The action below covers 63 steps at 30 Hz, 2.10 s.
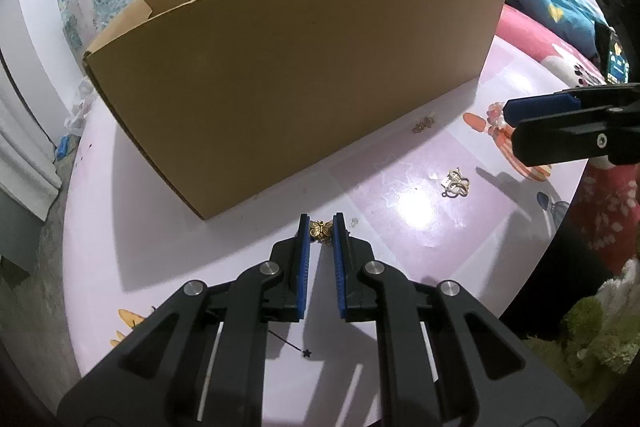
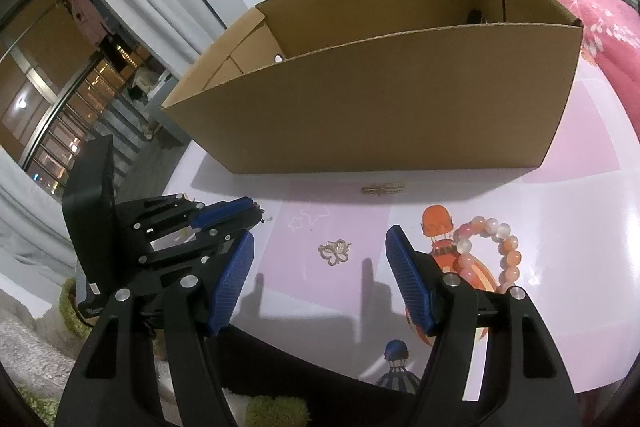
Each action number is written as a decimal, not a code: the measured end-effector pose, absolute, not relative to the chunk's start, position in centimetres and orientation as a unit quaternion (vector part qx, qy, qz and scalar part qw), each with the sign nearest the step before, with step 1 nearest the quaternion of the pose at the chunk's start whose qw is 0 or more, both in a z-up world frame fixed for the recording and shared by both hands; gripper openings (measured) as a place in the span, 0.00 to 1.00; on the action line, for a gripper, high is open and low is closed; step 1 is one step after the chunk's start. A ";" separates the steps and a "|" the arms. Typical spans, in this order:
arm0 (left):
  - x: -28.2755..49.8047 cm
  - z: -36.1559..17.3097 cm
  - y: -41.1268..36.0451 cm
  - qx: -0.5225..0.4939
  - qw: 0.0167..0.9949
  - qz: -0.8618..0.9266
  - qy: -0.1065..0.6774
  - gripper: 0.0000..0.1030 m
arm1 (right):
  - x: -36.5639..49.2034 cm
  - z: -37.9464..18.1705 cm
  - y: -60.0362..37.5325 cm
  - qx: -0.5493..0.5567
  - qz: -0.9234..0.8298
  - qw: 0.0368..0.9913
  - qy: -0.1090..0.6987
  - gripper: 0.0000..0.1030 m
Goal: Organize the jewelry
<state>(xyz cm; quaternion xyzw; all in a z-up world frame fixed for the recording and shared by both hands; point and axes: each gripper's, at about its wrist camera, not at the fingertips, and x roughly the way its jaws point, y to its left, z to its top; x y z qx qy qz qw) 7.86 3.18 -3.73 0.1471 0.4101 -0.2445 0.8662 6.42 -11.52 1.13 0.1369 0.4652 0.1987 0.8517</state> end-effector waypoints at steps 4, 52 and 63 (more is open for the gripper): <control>7.4 -3.7 3.6 0.137 0.868 -0.235 0.416 0.10 | 6.1 1.2 -11.4 0.130 0.200 0.853 0.465 0.65; 6.9 -3.8 4.3 0.111 0.874 -0.223 0.418 0.10 | 8.2 -2.4 -6.5 -0.002 0.154 0.860 0.487 0.05; 6.9 -3.7 4.3 0.114 0.875 -0.224 0.414 0.10 | 7.3 -0.8 -8.2 0.000 0.149 0.873 0.464 0.04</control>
